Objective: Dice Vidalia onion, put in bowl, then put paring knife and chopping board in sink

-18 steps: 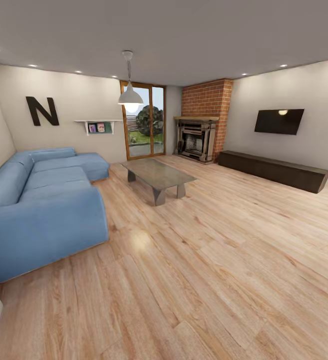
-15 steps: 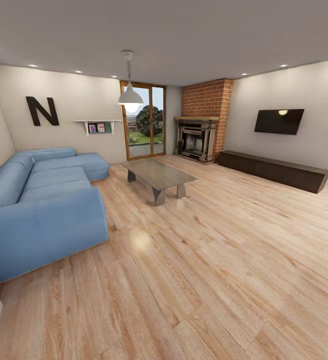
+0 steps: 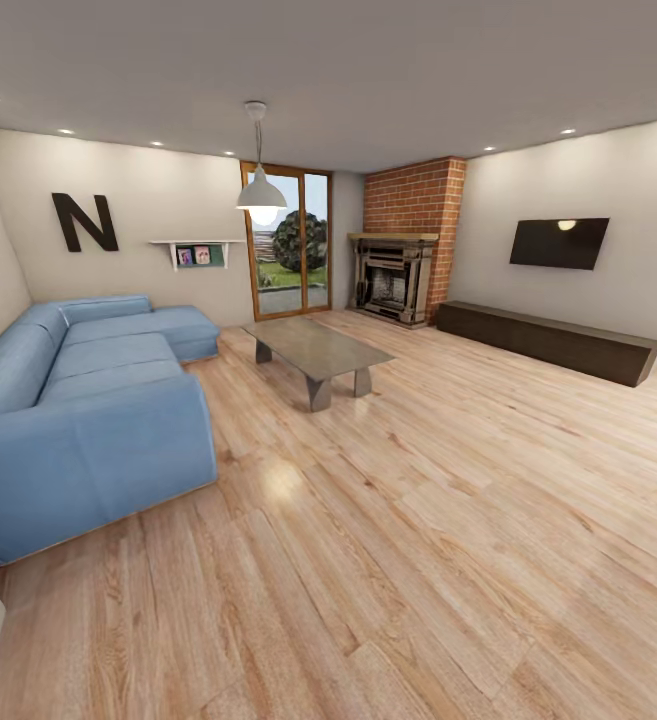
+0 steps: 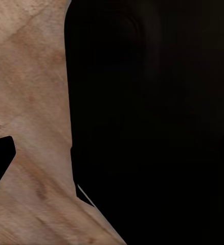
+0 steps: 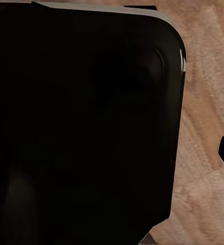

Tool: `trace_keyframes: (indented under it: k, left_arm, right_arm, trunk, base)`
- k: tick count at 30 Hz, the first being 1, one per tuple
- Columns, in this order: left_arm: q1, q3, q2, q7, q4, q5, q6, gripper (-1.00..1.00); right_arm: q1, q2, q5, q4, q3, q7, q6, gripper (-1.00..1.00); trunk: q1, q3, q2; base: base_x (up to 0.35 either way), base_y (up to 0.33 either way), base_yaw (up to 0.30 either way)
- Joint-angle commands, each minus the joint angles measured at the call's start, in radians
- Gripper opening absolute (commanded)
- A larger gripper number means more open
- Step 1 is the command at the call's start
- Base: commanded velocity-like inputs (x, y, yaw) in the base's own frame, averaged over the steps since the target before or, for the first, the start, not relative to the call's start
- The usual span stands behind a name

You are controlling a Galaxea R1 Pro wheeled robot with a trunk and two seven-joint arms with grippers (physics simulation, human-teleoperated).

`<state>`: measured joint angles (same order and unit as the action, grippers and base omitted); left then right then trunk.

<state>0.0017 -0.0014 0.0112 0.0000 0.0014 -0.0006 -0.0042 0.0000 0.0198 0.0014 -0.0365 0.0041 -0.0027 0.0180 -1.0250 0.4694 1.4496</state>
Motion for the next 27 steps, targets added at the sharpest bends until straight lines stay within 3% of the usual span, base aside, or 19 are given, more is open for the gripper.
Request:
trace_keyframes:
  k: [1,17,19,27]
  left_arm:
    - [0.000,0.000,0.000,0.000,0.000,0.000,0.000,1.00]
    - [0.000,0.000,0.000,0.000,0.000,0.000,0.000,1.00]
    - [0.000,0.000,0.000,0.000,0.000,0.000,0.000,1.00]
    - [0.000,-0.001,-0.002,0.000,0.000,0.006,0.000,1.00]
  right_arm:
    - [0.000,0.000,0.000,0.000,0.000,0.000,0.002,1.00]
    - [0.000,0.001,0.000,-0.017,-0.003,0.000,0.050,1.00]
    - [0.000,0.001,0.000,-0.017,-0.003,0.000,0.125,1.00]
    - [0.000,0.003,-0.005,-0.017,-0.003,0.000,0.155,1.00]
  trunk:
    - [0.000,0.001,0.000]
    - [0.000,0.001,0.000]
    - [0.000,0.001,0.000]
    - [0.000,0.001,0.000]
  base:
    - [0.000,0.000,0.000]
    - [0.000,0.000,0.000]
    - [0.000,0.000,0.000]
    - [0.000,0.000,0.000]
